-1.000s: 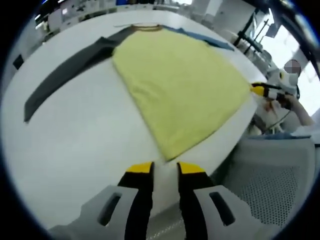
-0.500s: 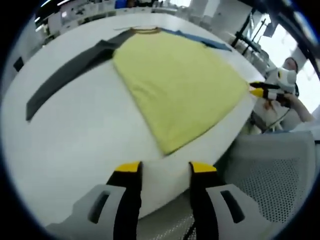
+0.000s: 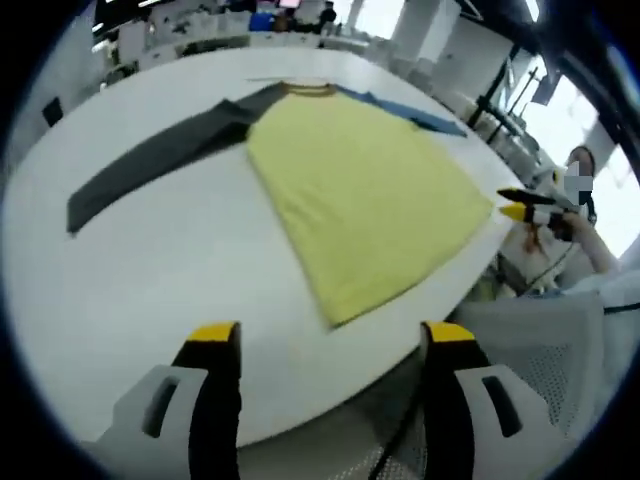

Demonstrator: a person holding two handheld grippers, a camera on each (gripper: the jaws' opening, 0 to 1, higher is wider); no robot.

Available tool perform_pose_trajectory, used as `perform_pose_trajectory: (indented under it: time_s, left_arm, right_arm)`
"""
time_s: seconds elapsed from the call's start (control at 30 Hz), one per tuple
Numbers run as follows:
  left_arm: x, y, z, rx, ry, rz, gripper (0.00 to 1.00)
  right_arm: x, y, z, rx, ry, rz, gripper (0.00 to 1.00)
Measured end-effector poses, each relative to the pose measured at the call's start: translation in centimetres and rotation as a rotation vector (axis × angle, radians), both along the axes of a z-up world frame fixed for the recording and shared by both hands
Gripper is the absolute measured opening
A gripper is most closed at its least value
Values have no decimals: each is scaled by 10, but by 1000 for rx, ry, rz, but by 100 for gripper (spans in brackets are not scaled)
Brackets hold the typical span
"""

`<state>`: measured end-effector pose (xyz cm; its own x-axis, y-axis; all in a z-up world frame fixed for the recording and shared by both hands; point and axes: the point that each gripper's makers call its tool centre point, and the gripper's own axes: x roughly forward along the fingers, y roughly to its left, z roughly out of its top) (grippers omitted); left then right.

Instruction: Fold the garment on the visible template until the final outline fits inside the template.

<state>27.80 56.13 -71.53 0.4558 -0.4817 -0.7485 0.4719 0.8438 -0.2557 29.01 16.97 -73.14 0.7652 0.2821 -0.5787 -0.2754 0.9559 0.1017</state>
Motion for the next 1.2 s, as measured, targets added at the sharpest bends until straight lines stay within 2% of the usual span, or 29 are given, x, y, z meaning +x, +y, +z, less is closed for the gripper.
perform_pose_trajectory:
  time_s: [0.03,0.1,0.17,0.23,0.27,0.3,0.37,0.47,0.73,0.9,0.97,1.07,1.2]
  left_arm:
    - [5,-1,9,-13,-28,10,75]
    - [7,-2,19,-9,-45,8,81]
    - [11,-5,31,-1,-73,5,88]
    - [16,-8,38,13,-92,13,98]
    - [17,-9,40,21,-90,17,99]
    - [17,-11,41,26,-84,19,97]
    - [18,-18,45,18,-74,29,99]
    - [23,-29,54,-1,-85,52,99]
    - [35,-38,76,-8,-114,183,99]
    - [42,-40,89,-17,-158,279,99]
    - [42,-44,90,-13,-161,287,99]
    - [40,-50,84,34,-138,287,99]
    - [42,-59,84,27,-138,323,99]
  right_arm:
    - [7,-6,3,-1,-3,-7,66]
    - [20,-18,9,-1,-14,-20,69]
    - [41,-34,19,5,-39,-38,74]
    - [58,-46,26,12,-59,-48,76]
    - [64,-49,29,12,-64,-47,78]
    - [69,-52,31,12,-68,-43,79]
    - [81,-61,33,8,-78,-39,82]
    - [96,-73,34,22,-92,-35,85]
    - [129,-114,28,42,-105,-48,87]
    - [151,-149,27,54,-125,-83,85]
    - [158,-162,24,66,-124,-95,85]
    - [167,-179,21,73,-133,-110,85]
    - [173,-197,12,78,-129,-131,83]
